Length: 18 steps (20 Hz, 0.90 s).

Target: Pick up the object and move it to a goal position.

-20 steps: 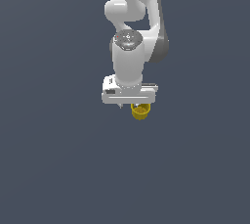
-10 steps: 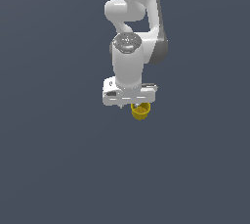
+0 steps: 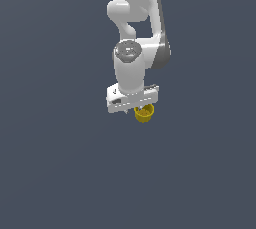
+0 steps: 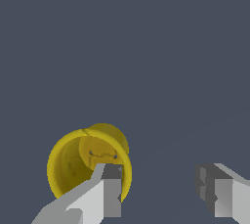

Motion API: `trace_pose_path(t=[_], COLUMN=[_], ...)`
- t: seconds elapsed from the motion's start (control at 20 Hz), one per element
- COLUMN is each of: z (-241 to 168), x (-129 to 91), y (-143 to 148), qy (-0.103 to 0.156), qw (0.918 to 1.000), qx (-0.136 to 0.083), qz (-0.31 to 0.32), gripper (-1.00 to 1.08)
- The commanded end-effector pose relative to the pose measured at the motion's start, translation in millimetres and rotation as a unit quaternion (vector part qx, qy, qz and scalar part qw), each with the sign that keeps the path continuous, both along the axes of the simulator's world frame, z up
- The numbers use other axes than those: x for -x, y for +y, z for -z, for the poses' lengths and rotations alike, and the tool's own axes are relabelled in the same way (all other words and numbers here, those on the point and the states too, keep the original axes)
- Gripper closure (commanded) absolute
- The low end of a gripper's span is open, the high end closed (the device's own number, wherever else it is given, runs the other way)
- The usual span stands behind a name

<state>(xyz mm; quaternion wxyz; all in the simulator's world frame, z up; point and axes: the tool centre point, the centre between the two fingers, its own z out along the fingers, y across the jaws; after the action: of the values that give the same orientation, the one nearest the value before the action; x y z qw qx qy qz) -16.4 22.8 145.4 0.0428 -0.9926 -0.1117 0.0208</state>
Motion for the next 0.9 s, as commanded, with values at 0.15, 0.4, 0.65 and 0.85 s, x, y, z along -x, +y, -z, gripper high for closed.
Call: trace_pose_path(t=[0.15, 0.4, 0.65, 0.85], z=[14, 26, 36, 43], x=[6, 12, 18, 21], y=[4, 8, 12, 14], qy=[0.003, 0.003, 0.002, 0.000], qw=[0.9979, 0.9925, 0.9844, 0.9780], qx=[-0.018, -0.036, -0.054, -0.065], qz=[-0.061, -0.117, -0.168, -0.198], gripper=[-0.20, -0.20, -0.20, -0.20])
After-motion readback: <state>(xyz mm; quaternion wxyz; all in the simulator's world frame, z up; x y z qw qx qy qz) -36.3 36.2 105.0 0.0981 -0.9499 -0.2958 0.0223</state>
